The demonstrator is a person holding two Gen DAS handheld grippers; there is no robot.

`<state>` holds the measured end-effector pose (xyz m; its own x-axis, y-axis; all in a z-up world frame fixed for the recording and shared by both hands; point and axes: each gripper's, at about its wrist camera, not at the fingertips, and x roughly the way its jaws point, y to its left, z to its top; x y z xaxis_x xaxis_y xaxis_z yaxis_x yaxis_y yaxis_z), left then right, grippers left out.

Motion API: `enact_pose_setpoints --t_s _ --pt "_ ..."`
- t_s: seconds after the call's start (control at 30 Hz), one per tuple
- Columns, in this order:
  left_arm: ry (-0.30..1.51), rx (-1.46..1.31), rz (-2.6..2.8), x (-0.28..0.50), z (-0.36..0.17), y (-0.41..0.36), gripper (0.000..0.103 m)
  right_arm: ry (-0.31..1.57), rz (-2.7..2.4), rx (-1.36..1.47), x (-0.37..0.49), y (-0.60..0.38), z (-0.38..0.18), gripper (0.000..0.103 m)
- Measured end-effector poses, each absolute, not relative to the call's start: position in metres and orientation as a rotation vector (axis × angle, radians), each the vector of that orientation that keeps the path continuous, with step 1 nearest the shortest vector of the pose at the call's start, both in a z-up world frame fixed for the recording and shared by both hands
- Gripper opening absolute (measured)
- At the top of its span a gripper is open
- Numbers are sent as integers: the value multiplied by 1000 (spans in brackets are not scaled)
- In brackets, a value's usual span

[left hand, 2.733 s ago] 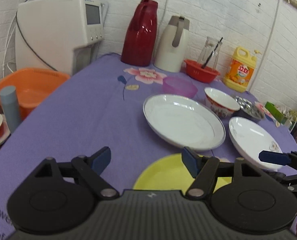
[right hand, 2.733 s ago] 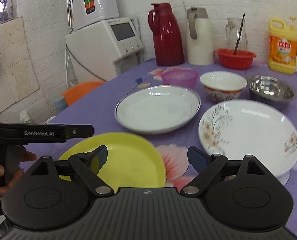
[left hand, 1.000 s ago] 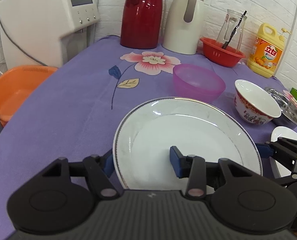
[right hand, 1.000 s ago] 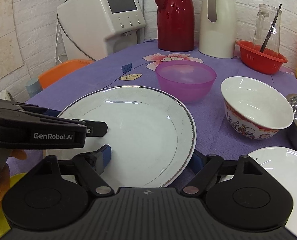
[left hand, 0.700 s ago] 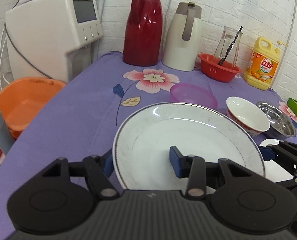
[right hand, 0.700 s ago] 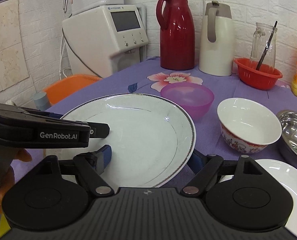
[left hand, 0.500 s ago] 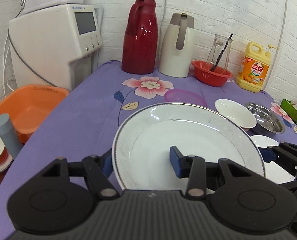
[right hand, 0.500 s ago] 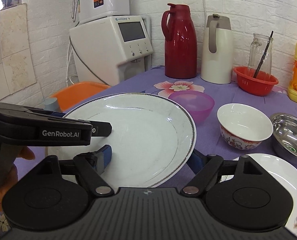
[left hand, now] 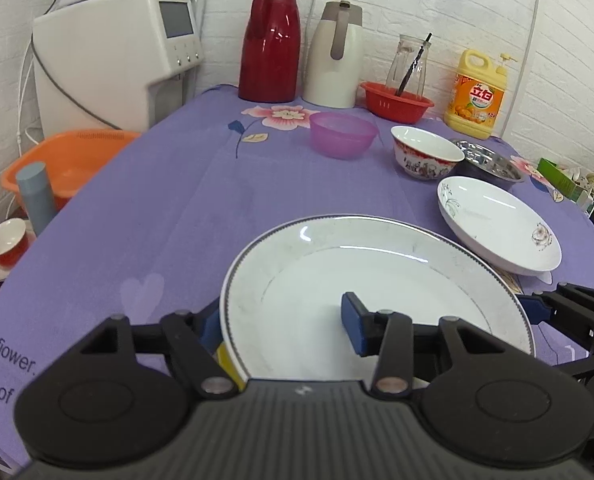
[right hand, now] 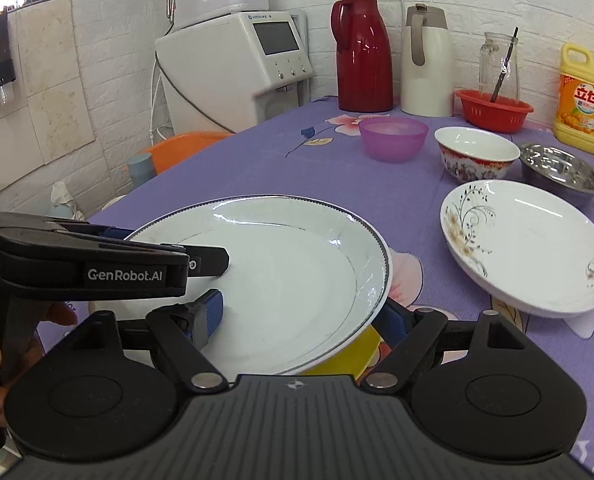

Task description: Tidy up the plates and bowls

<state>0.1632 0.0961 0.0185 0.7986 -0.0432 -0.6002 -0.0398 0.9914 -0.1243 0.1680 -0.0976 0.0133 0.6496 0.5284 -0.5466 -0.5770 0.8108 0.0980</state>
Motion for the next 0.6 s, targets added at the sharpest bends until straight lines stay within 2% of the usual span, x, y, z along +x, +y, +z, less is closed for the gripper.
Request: enact_pose_setpoints --t_s 0.23,0.43,0.6 --pt "652 -156 -14 159 8 99 47 585 620 -74 159 -99 6 103" --pt "648 -202 -52 159 6 103 65 580 624 -80 158 -99 3 103" --pt "662 -257 -71 161 7 108 68 592 636 2 161 -108 3 103"
